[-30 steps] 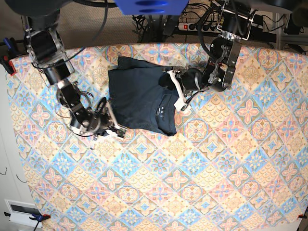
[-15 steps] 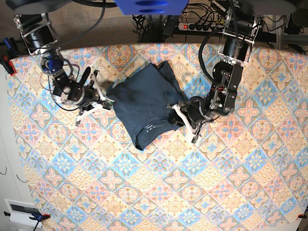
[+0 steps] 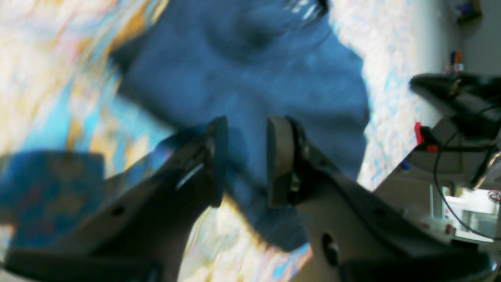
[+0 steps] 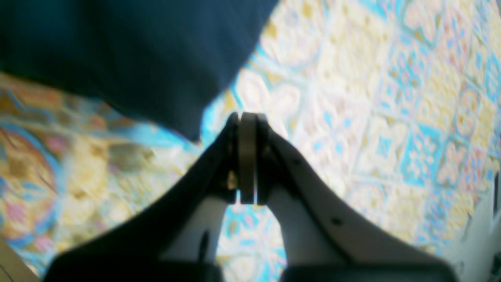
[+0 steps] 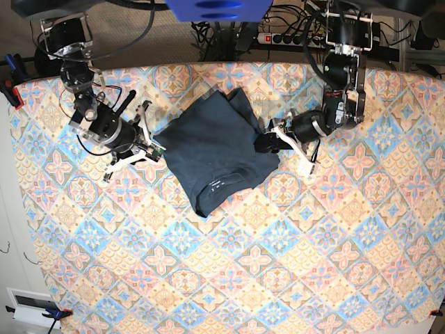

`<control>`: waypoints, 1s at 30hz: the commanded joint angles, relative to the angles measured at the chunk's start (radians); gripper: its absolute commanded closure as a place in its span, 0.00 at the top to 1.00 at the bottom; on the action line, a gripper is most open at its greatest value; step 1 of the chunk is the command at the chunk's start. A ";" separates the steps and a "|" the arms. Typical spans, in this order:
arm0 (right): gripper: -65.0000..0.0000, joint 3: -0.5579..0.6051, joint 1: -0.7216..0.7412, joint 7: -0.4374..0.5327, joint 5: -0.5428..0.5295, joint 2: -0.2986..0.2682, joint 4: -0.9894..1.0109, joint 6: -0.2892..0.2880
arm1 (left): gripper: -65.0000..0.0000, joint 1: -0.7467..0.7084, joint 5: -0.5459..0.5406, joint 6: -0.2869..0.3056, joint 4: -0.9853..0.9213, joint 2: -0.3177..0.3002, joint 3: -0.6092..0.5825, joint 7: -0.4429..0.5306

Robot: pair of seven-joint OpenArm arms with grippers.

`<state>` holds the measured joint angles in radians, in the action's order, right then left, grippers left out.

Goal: Layout the t-shirt on the table in an organized manner, then fold the t-shirt properly
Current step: 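Grasp the bundle edges with both grippers and fold it over once more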

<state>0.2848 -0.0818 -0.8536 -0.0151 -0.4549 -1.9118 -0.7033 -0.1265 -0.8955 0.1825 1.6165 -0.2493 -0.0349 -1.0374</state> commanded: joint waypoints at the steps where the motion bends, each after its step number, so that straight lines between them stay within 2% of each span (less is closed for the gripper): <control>1: 0.00 -0.012 0.014 0.010 -0.006 -0.009 -0.021 0.005 | 0.24 0.012 -0.015 0.008 0.014 0.003 0.002 0.012; 5: 0.00 -0.011 0.003 0.012 -0.036 0.005 -0.045 0.005 | 0.24 0.041 0.028 0.008 -0.078 0.026 -0.003 0.024; 9: 0.00 -0.014 -0.006 0.015 -0.201 0.006 -0.050 0.005 | 0.24 0.120 0.109 0.008 -0.193 0.089 -0.006 0.039; 14: 0.00 -0.057 -0.006 0.017 -0.405 0.003 -0.050 0.005 | 0.25 0.256 0.260 0.012 -0.336 0.201 -0.006 0.044; 18: 0.00 -0.097 -0.006 0.012 -0.521 0.003 -0.050 0.005 | 0.24 0.337 0.347 0.012 -0.417 0.262 -0.026 0.113; 21: 0.00 -0.095 0.001 0.010 -0.586 0.008 -0.048 0.005 | 0.24 0.380 0.341 0.012 -0.445 0.268 -0.049 0.128; 24: 0.00 -0.089 0.015 0.010 -0.603 0.029 -0.045 0.005 | 0.24 0.376 0.287 0.010 -0.396 0.262 -0.047 0.127; 30: 0.00 -0.012 0.099 -0.049 -0.603 0.130 -0.031 0.005 | 0.24 0.294 0.108 0.008 -0.236 0.137 -0.009 0.073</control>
<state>0.2790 -0.0101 -0.9340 -0.6022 -0.3206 -1.9301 -0.7025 0.1528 -0.7807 0.1844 1.3647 -0.1097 -0.0467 -0.9768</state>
